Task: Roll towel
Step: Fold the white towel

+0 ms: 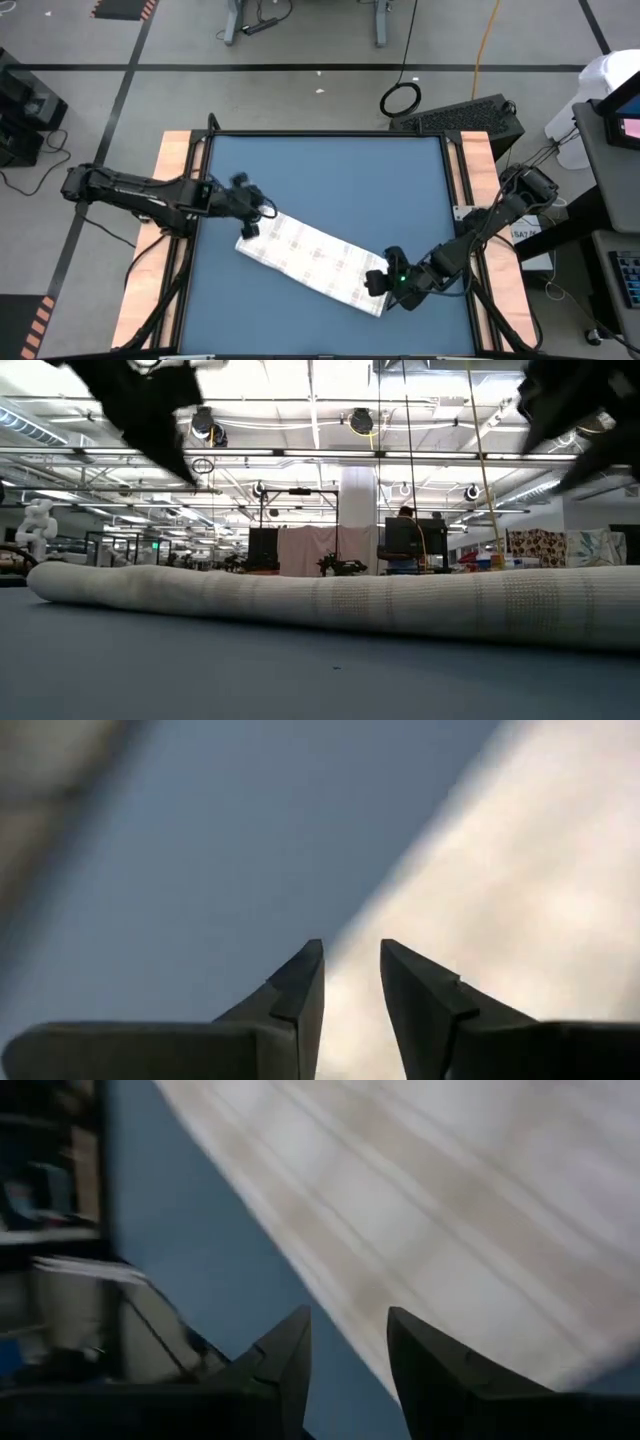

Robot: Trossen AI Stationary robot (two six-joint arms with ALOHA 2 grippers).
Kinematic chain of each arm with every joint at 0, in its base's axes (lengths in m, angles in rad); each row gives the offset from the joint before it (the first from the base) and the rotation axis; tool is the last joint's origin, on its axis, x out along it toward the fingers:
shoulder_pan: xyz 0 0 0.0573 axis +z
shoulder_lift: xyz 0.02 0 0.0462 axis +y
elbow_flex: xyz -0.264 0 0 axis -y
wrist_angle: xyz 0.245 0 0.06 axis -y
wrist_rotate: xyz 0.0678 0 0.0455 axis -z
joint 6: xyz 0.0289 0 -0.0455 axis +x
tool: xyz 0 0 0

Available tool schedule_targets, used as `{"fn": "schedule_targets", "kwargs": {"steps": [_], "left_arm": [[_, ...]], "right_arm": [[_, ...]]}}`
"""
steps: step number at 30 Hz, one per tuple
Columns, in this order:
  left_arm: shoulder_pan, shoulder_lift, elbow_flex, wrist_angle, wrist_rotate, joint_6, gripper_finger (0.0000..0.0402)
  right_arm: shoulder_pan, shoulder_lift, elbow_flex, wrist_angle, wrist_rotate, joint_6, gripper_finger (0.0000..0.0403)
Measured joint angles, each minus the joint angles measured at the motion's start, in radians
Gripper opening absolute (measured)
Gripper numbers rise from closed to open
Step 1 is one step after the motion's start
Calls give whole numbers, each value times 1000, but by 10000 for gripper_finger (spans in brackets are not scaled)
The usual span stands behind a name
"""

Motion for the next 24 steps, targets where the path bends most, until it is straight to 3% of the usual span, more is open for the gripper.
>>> {"fn": "schedule_targets", "kwargs": {"steps": [2,4,10,15,19,24], "left_arm": [[13,0,-46,214,245,12,104],[9,28,-106,361,317,12,99],[32,197,-253,481,217,15,74],[32,318,-298,498,85,21,57],[33,324,-281,477,90,47,52],[33,229,-171,315,99,41,51]], "right_arm": [[1,0,0,46,83,-53,123],[-2,0,0,96,156,-117,123],[-41,31,1,246,336,-456,111],[-93,139,1,370,411,-723,57],[-125,272,2,423,377,-766,8],[-128,425,1,438,363,-687,5]]}}
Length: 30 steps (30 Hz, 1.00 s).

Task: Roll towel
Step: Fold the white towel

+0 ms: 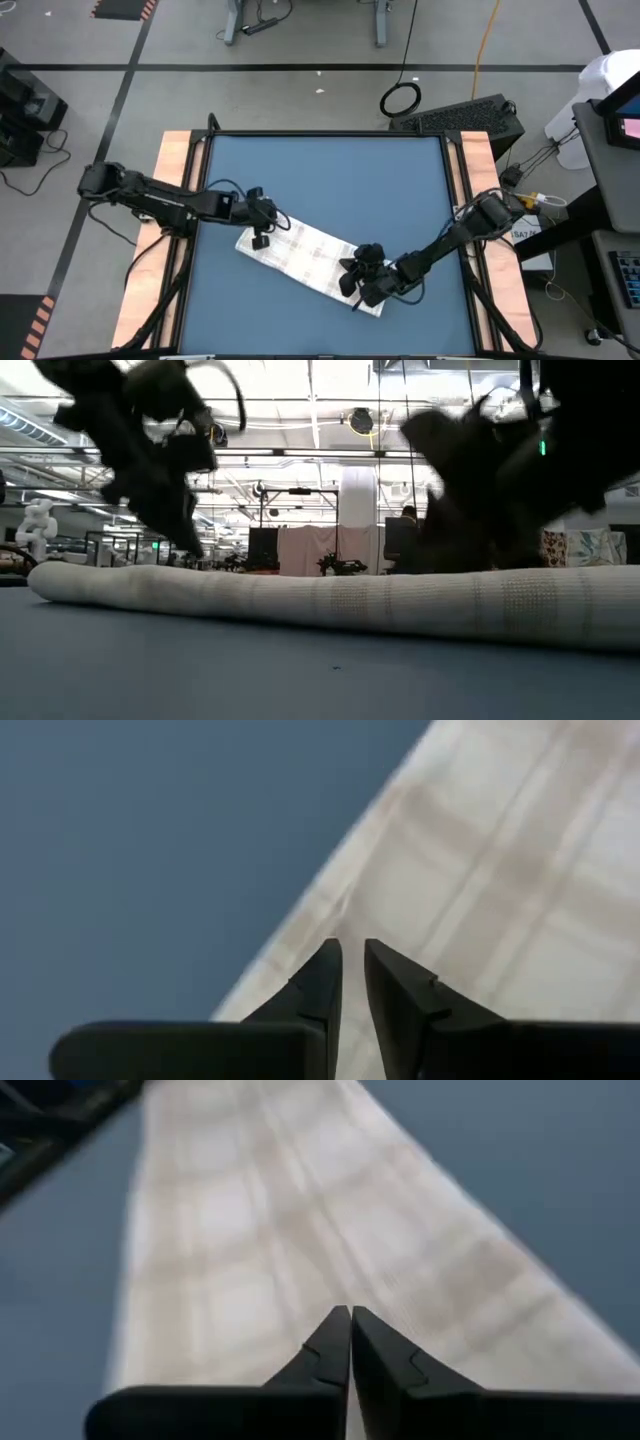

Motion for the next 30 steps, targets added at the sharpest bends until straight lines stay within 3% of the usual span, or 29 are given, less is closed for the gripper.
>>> {"fn": "schedule_targets", "kwargs": {"steps": [4,8,10,14,19,25,30], "left_arm": [[-2,-88,69,-54,43,-56,51],[-17,-121,73,27,324,-157,51],[-47,-103,72,22,390,-156,51],[-113,-23,52,82,406,-115,51],[-184,135,4,364,438,-133,51],[-228,326,2,376,329,-132,51],[-233,341,7,359,343,-137,51]], "right_arm": [[0,39,2,0,-19,24,2],[-1,5,0,1,-51,4,1],[-3,-36,1,1,-55,-17,1],[-7,-100,4,35,-47,-69,1],[-16,-116,4,57,-43,-75,0],[-16,-113,4,86,-48,-82,0],[-3,-113,4,97,-52,-86,0]]}}
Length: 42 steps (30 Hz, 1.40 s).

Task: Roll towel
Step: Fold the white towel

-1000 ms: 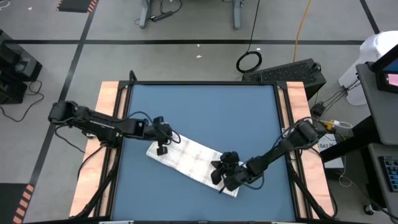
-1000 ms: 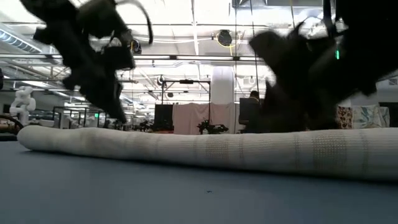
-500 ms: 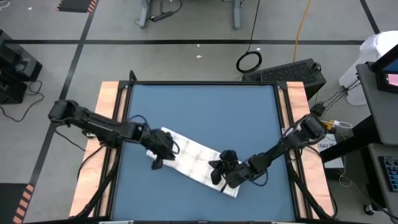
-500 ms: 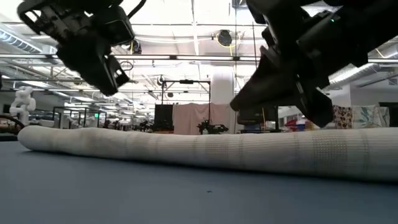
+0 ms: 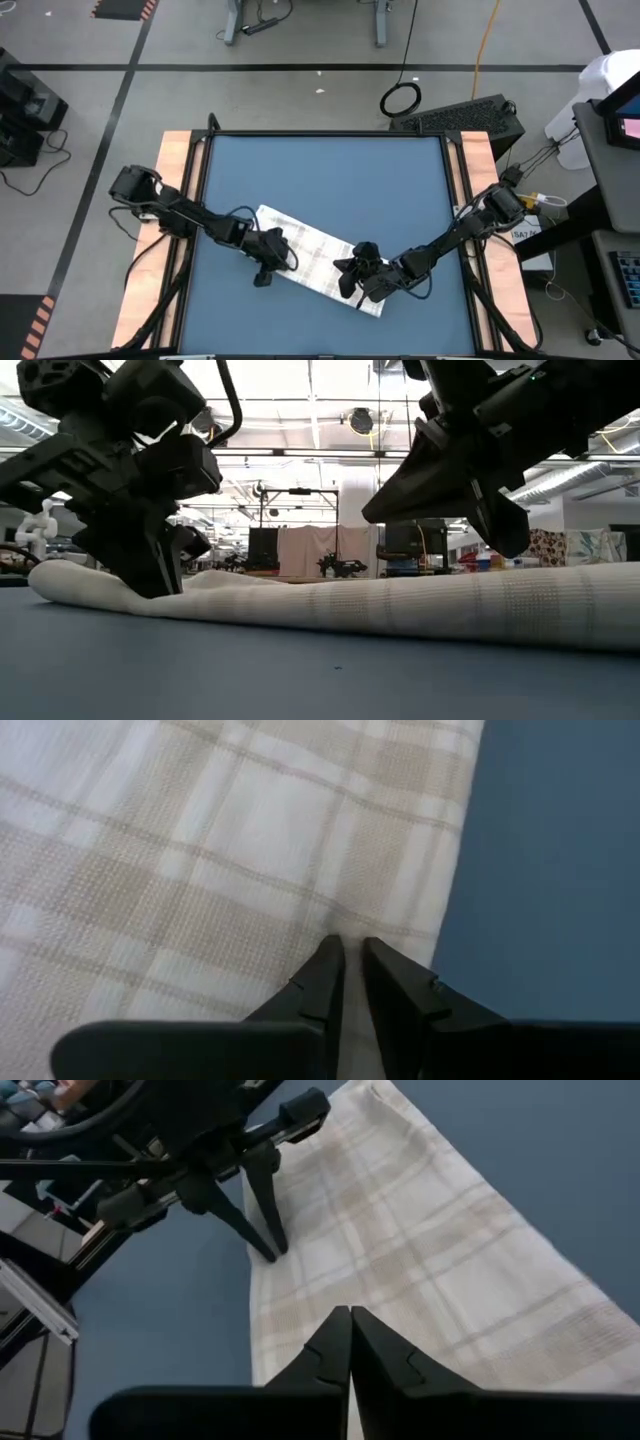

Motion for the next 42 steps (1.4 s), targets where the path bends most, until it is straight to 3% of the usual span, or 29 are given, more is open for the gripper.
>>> {"fn": "schedule_targets", "kwargs": {"steps": [7,11,15,18,25,31,35,37,42], "left_arm": [[21,-226,50,-216,2,-18,51],[35,-325,46,-246,-9,1,51],[46,-322,40,-292,-67,70,51],[73,-255,-7,-286,-74,87,51],[135,-200,-48,-326,-33,30,51],[150,-271,82,-653,-143,126,51],[153,-325,186,-802,-158,166,51],[153,-355,230,-867,-152,110,51],[156,-423,264,-1015,-105,-193,51]], "right_arm": [[11,0,0,34,-16,-24,0],[-18,5,0,92,-16,-151,0],[-80,22,1,207,-28,-313,0],[-133,37,1,247,-95,-392,0],[-206,127,3,319,-206,-434,0],[-205,246,3,340,-222,-341,0],[-211,230,3,344,-223,-309,0],[-219,183,2,336,-236,-324,0],[-230,2,27,246,-224,-372,0]]}}
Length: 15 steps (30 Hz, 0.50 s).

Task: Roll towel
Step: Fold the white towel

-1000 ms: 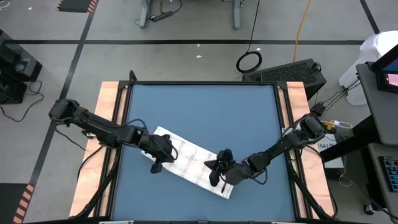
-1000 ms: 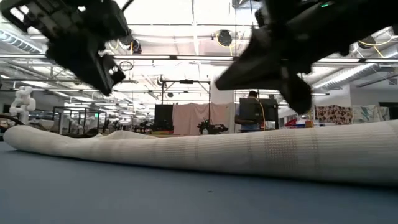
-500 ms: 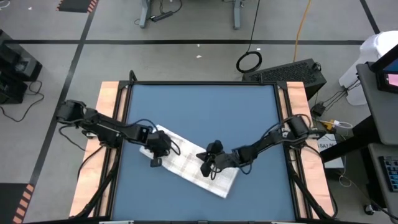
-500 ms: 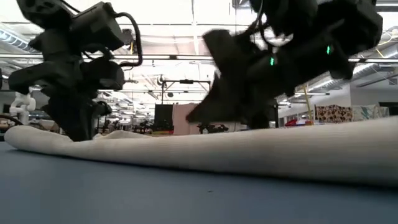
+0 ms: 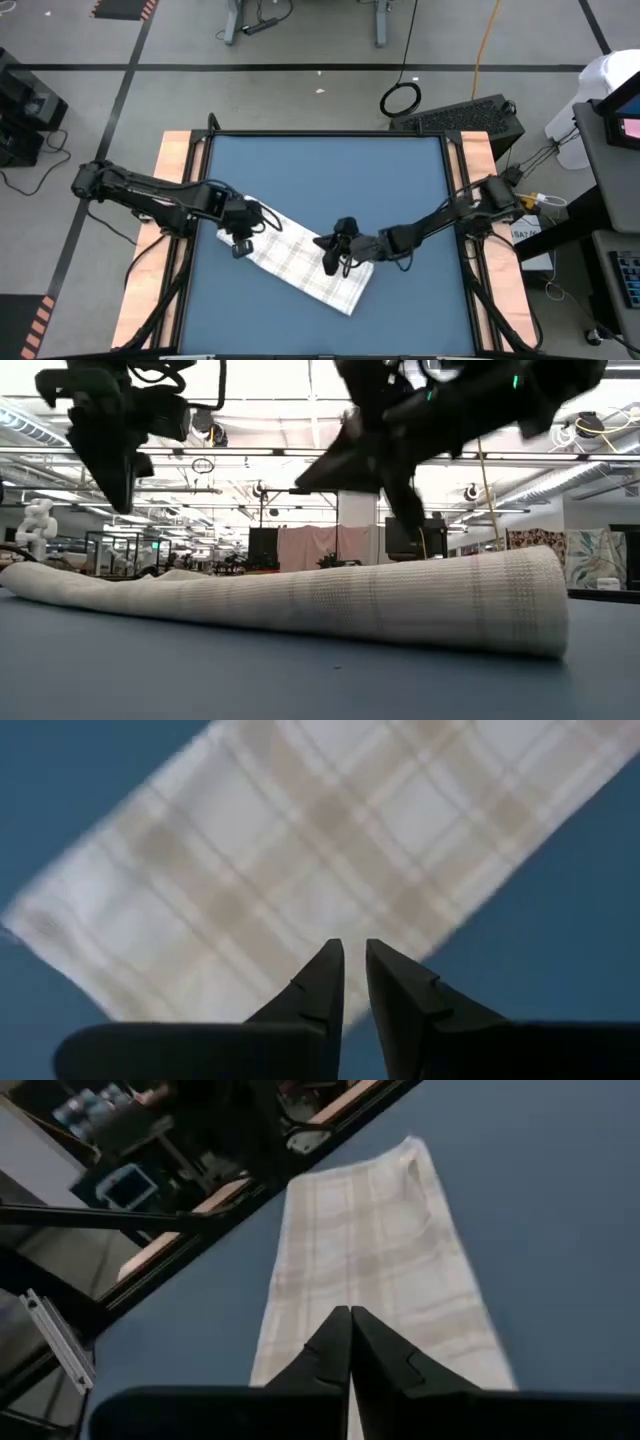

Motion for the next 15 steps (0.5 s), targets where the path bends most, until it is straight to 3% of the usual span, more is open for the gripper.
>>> {"fn": "schedule_targets", "kwargs": {"steps": [3,7,15], "left_arm": [[32,-25,1,-81,75,-94,51],[109,-25,-5,-109,76,-111,51],[312,23,-68,-82,100,-129,51]], "right_arm": [[3,-96,40,-178,-7,-9,0],[0,-209,135,-424,-4,-17,0],[-63,-289,356,-923,-9,50,0]]}}
